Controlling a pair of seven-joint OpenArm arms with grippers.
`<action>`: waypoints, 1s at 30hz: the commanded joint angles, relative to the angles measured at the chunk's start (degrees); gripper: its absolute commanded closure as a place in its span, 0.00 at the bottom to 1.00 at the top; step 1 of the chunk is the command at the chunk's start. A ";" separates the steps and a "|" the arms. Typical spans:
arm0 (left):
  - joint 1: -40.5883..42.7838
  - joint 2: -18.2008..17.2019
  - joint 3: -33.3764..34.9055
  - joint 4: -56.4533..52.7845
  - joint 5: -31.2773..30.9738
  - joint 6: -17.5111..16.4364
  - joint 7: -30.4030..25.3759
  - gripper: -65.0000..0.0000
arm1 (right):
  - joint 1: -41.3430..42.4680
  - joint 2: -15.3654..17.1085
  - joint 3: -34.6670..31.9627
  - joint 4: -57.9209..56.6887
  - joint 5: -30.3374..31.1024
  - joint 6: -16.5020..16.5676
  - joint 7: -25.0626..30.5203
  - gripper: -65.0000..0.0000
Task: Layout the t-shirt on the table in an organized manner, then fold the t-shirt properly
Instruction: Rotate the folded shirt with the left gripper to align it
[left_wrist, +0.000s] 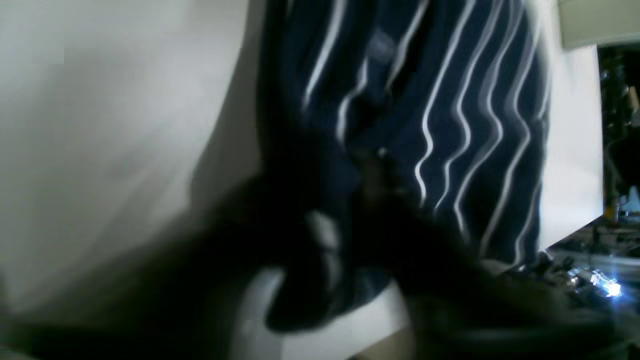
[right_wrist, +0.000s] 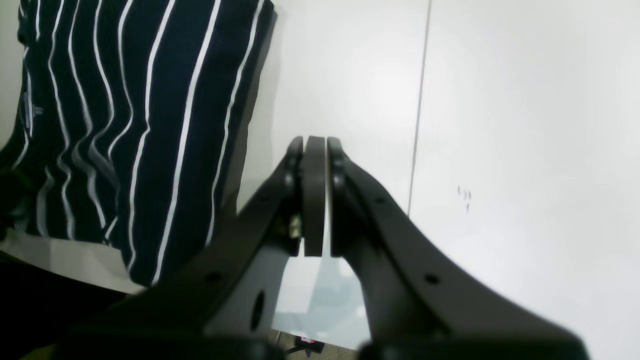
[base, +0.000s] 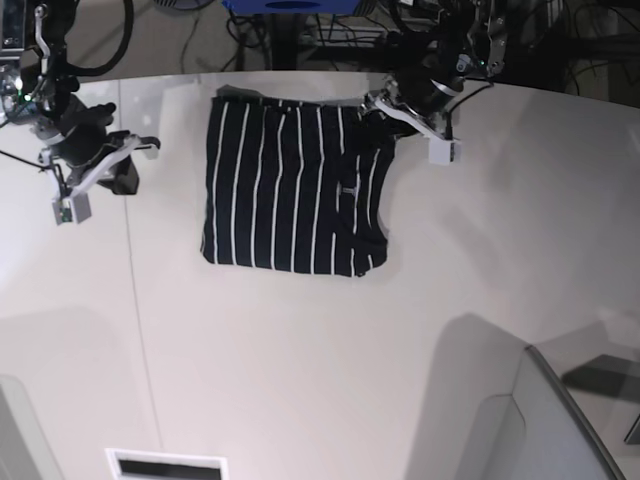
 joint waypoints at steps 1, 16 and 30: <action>0.43 -0.33 0.17 -0.13 1.80 1.44 2.52 1.00 | 0.17 0.63 0.34 0.83 0.58 0.33 1.34 0.98; -11.00 -8.42 7.20 5.76 20.79 1.26 13.60 1.00 | 0.70 0.54 0.34 0.74 0.58 0.33 1.34 0.98; -28.23 -12.90 32.87 2.07 47.61 1.17 13.43 1.00 | 1.14 0.45 0.52 0.74 0.58 0.33 1.34 0.98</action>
